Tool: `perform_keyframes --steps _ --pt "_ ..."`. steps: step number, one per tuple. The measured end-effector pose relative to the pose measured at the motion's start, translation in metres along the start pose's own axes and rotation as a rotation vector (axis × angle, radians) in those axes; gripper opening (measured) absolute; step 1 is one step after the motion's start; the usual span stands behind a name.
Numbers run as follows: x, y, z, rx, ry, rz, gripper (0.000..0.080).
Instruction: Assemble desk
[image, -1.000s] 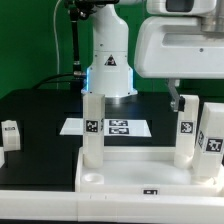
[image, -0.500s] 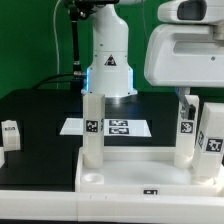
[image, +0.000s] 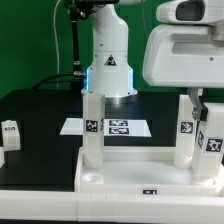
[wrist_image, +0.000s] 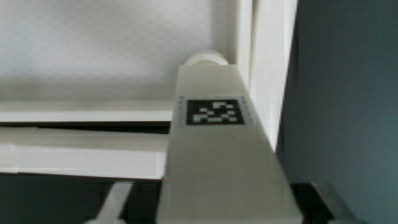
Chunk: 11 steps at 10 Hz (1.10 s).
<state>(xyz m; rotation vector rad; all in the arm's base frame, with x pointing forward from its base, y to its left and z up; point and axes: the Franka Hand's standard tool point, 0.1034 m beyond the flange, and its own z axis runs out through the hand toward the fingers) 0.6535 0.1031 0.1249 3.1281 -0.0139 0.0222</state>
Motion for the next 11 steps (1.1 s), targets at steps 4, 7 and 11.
perform_keyframes --steps 4,7,11 --pt "-0.0002 0.0003 -0.0001 0.002 0.000 0.058 0.0289" --pt "-0.0027 0.0053 0.0004 0.012 0.036 0.392 0.0290" --pt "-0.0063 0.0064 0.0011 0.035 0.049 0.824 0.0290"
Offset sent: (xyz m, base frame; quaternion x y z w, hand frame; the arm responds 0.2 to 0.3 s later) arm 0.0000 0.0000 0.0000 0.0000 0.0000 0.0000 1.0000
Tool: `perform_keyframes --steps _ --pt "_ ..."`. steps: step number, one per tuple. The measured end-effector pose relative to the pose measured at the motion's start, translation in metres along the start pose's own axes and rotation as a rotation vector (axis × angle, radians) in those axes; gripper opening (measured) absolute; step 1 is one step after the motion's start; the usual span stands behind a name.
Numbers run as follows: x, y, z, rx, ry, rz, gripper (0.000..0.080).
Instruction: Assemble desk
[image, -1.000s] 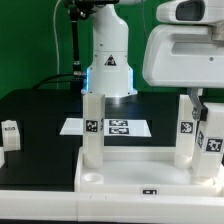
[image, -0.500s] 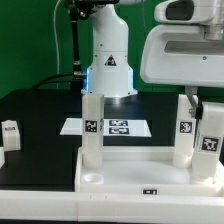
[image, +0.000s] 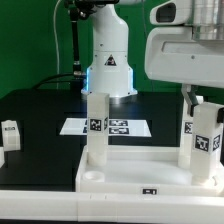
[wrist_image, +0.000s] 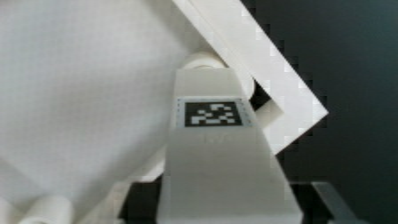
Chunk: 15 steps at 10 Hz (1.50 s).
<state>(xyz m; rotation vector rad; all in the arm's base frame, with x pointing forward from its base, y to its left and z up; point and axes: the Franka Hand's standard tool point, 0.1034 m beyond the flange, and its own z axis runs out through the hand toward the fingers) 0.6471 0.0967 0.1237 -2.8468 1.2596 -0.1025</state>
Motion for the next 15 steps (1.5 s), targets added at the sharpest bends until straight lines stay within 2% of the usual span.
perform_keyframes --steps 6,9,10,12,13,14,15 --pt "0.0029 -0.0041 0.0016 0.040 0.010 0.506 0.0290" --pt "0.0051 -0.0073 0.0018 0.044 0.006 0.661 0.0290" --pt "0.0052 -0.0086 0.0017 0.037 0.001 0.703 0.0290" --pt "0.0050 -0.0083 0.0024 0.035 0.001 0.691 0.0290" --pt "0.0045 -0.0064 0.0028 0.014 -0.001 0.606 0.0467" --pt "0.0051 -0.0079 0.0026 0.016 0.001 0.584 0.0586" --pt "0.0054 -0.0092 0.0021 0.022 0.004 0.546 0.0586"
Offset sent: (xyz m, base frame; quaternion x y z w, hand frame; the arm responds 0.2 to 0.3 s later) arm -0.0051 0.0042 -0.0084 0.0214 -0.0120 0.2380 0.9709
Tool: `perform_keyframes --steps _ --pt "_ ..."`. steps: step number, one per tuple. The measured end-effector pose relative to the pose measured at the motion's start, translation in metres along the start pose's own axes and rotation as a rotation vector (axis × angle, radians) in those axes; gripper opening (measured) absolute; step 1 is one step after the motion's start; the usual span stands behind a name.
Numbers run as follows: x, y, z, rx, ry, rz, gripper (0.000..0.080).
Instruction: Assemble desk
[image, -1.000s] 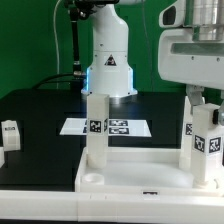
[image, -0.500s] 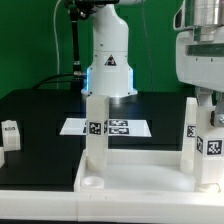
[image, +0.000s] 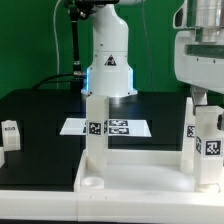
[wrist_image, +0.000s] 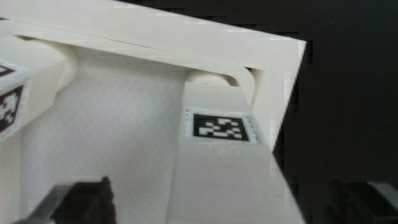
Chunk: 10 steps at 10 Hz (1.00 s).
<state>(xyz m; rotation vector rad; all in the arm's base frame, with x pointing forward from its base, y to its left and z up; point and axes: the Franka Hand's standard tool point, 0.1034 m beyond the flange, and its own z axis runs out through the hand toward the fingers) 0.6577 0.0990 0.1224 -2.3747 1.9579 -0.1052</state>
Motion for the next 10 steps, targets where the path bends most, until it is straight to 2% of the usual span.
perform_keyframes --steps 1,5,6,10 --pt "0.0003 0.0001 0.0002 0.000 0.000 -0.076 0.0636" --pt "-0.0003 -0.0006 0.0004 0.004 0.005 -0.415 0.0648" --pt "-0.0030 -0.0001 0.0001 -0.005 0.014 -0.499 0.0648" --pt "-0.0043 -0.0043 0.0006 0.021 0.037 -0.870 0.0648"
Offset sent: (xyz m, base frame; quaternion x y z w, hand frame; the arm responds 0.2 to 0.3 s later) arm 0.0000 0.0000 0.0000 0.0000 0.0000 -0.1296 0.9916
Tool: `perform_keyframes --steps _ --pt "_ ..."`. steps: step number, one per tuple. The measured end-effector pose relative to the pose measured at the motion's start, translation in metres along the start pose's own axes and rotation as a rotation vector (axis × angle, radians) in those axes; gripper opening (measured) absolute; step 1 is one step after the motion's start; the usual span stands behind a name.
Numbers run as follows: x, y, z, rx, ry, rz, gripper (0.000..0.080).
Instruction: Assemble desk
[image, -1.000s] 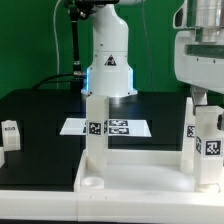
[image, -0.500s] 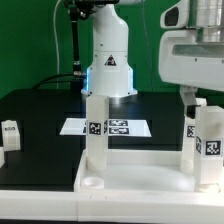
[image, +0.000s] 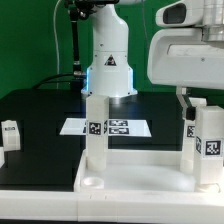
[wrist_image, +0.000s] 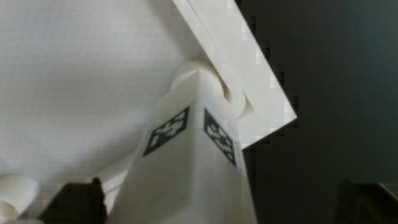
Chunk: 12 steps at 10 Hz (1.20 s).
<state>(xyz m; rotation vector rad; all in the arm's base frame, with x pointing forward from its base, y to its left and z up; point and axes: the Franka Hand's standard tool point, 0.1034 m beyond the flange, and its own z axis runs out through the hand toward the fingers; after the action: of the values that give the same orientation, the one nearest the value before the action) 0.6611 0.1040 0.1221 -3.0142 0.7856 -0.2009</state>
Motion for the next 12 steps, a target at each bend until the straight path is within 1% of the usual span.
perform_keyframes --steps 1,3,7,8,9,10,12 --pt "0.0012 0.0018 0.0009 0.001 0.006 -0.093 0.0648" --pt "0.0009 0.0007 0.0006 -0.004 0.010 -0.238 0.0648" --pt "0.0047 0.0039 0.0004 -0.008 0.017 -0.437 0.0648" --pt "0.0047 0.0039 0.0006 -0.008 0.016 -0.428 0.0527" --pt "0.0048 0.0041 0.0006 -0.008 0.016 -0.427 0.0387" --pt "0.0049 0.0041 0.0006 -0.008 0.017 -0.427 0.0289" --pt "0.0050 0.0043 0.0008 -0.008 0.017 -0.422 0.0289"
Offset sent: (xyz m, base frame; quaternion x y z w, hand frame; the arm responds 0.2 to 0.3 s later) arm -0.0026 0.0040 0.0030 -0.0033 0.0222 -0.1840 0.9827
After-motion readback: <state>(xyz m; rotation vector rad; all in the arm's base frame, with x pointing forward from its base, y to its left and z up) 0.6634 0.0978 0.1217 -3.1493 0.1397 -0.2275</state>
